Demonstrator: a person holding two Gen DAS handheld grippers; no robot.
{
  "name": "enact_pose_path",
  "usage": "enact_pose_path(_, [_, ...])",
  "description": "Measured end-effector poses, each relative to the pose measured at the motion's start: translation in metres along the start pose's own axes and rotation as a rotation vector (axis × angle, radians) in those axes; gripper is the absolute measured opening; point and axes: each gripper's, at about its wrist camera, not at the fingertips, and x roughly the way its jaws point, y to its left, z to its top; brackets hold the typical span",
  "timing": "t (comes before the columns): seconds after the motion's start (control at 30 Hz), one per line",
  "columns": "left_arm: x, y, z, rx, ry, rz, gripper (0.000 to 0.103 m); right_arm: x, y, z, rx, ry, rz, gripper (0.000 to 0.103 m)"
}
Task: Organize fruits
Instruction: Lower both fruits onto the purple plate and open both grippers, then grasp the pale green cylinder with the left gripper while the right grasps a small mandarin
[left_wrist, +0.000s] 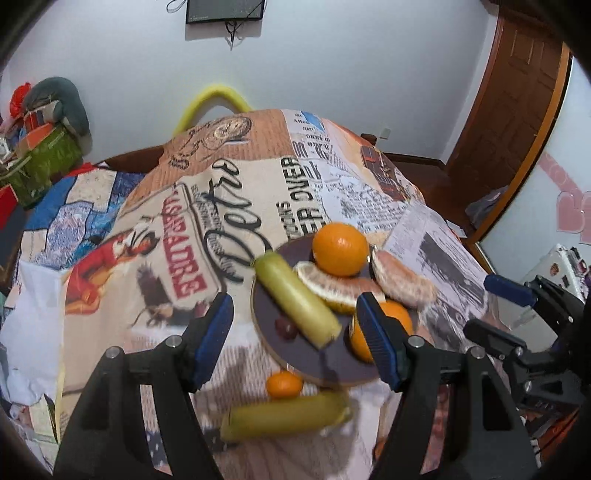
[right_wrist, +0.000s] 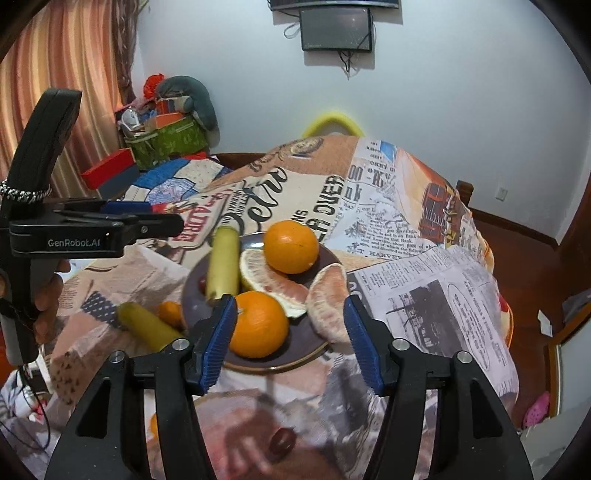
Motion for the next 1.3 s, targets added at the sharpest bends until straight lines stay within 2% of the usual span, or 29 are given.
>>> enact_pose_path(0.23, [-0.019,0.015,-0.031,0.022,0.002,0.043,0.072,-0.012,0.021,-0.016,-0.014,0.000,0.015,0.061])
enact_pose_path(0.47, [-0.007,0.020,-0.063,0.073,0.107,0.057,0.072,-0.008,0.037,-0.041,0.002,0.048,0.035,0.061])
enact_pose_path(0.63, [0.009,0.019,-0.085,0.103,0.154,-0.002,0.072,-0.002,0.048,-0.058,0.022,0.085,0.048,0.061])
enact_pose_path(0.9, [0.036,0.015,-0.085,0.165,0.190,-0.048,0.072,0.009,0.062,-0.077,0.029,0.147,0.066,0.061])
enact_pose_path(0.93, [0.039,0.014,-0.083,0.173,0.198,-0.050,0.078,0.010,0.064,-0.079,0.030,0.151,0.071,0.061])
enact_pose_path(1.0, [0.045,0.012,-0.081,0.178,0.205,-0.069,0.084,0.013,0.068,-0.082,0.033,0.161,0.083,0.061])
enact_pose_path(1.13, [0.053,0.005,-0.079,0.193,0.211,-0.100,0.088,0.022,0.075,-0.090,0.023,0.189,0.097,0.061])
enact_pose_path(1.23, [0.055,-0.004,-0.082,0.239,0.214,-0.088,0.089,0.028,0.077,-0.096,0.019,0.212,0.102,0.061])
enact_pose_path(1.3, [0.056,-0.013,-0.089,0.299,0.223,-0.050,0.089,0.029,0.076,-0.099,0.017,0.214,0.105,0.061])
